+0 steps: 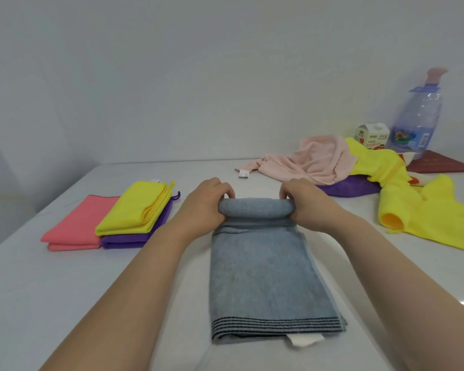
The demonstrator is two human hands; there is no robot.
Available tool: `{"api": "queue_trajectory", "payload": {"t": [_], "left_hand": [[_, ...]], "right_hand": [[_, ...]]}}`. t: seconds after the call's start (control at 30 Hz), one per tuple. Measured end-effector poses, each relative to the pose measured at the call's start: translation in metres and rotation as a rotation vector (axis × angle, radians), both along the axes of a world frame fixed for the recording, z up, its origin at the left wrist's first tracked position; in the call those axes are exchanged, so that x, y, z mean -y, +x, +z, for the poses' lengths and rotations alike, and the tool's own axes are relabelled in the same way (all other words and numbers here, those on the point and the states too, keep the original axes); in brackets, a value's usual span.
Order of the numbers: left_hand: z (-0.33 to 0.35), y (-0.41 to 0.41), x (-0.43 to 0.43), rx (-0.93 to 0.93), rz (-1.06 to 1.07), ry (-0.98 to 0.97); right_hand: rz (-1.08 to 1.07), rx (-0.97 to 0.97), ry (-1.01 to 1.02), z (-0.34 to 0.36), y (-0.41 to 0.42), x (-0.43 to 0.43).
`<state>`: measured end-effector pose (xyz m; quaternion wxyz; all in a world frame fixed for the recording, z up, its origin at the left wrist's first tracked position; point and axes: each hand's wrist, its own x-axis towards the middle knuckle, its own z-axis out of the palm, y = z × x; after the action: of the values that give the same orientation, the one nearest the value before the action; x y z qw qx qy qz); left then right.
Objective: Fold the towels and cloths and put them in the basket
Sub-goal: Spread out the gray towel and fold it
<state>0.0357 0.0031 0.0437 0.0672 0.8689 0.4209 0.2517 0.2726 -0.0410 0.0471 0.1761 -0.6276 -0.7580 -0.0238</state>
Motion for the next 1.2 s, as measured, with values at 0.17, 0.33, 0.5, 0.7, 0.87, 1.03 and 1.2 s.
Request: {"api": "queue_trajectory", "payload": {"t": [0.17,0.33,0.5,0.7,0.87,1.03,1.2], "left_hand": [[0.013,-0.005,0.002,-0.25,-0.088,-0.133],[0.029,-0.012,0.01,-0.394,-0.125,-0.401],[0.027,-0.003,0.014,-0.332,-0.083,-0.342],[0.028,-0.005,0.014,-0.418,-0.082,-0.343],[0.017,-0.001,0.01,-0.373,-0.085,-0.211],[0.013,0.002,0.007,-0.134,-0.031,-0.062],[-0.002,0.004,0.002,-0.165,0.0,-0.015]], "right_hand": [[0.049,0.0,-0.245,0.012,-0.003,0.008],[0.096,-0.024,-0.532,0.03,-0.006,0.022],[0.078,-0.008,-0.558,0.027,-0.009,0.02],[0.065,-0.011,-0.583,0.027,-0.005,0.02],[0.042,0.0,-0.455,0.022,-0.009,0.018],[-0.016,-0.168,-0.068,0.013,-0.006,0.008],[0.047,-0.096,-0.056,-0.007,-0.009,0.003]]}}
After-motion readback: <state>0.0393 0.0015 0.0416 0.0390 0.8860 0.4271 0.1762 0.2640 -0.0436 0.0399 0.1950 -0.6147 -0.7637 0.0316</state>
